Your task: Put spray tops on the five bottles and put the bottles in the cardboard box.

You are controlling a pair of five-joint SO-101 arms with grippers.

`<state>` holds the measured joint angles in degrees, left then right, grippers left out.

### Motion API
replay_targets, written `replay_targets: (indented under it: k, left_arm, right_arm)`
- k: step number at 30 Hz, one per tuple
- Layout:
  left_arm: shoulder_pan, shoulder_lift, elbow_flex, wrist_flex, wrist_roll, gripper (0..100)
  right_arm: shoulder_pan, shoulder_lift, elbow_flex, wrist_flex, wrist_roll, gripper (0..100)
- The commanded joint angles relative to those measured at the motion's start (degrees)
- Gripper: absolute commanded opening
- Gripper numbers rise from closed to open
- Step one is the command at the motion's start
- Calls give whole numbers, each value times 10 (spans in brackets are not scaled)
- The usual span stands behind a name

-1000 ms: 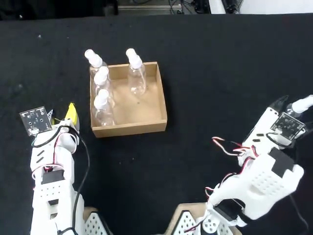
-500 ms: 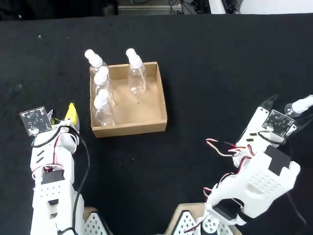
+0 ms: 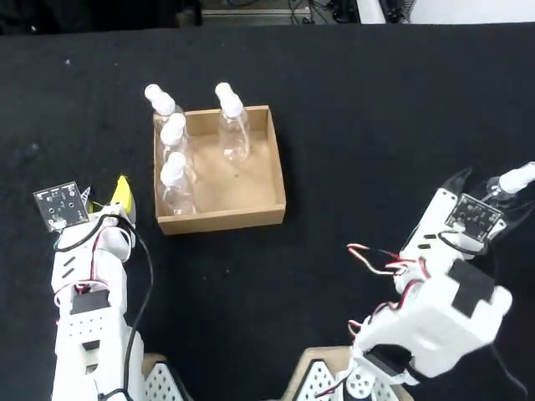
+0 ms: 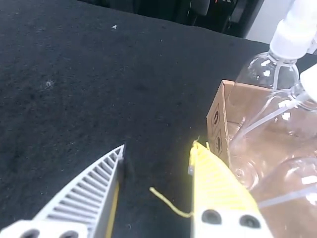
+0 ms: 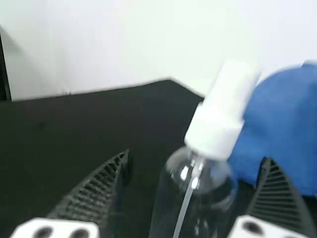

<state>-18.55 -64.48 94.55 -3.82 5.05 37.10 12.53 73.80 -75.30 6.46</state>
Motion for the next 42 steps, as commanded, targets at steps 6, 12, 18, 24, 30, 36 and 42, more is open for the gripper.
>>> replay_targets:
  k: [6,12,18,24,30,36,42]
  left_arm:
    - [5,-10,-6,-15,-2,191]
    - [5,-10,-6,-15,-2,191]
    - [5,-10,-6,-15,-2,191]
    - [5,-10,-6,-15,-2,191]
    - [5,-10,-6,-15,-2,191]
    - [5,-10,-6,-15,-2,191]
    - [6,-10,-6,-15,-2,191]
  right_arm:
    - [3,-237,74,94,6,349]
    - [32,-406,26,403,4,349]
    - [47,-450,-36,595,4,349]
    - [35,-368,-29,495,6,350]
    - [33,-242,-39,364,3,350]
    - [34,-153,-41,256,3,350]
    - [32,-102,-42,193,2,350]
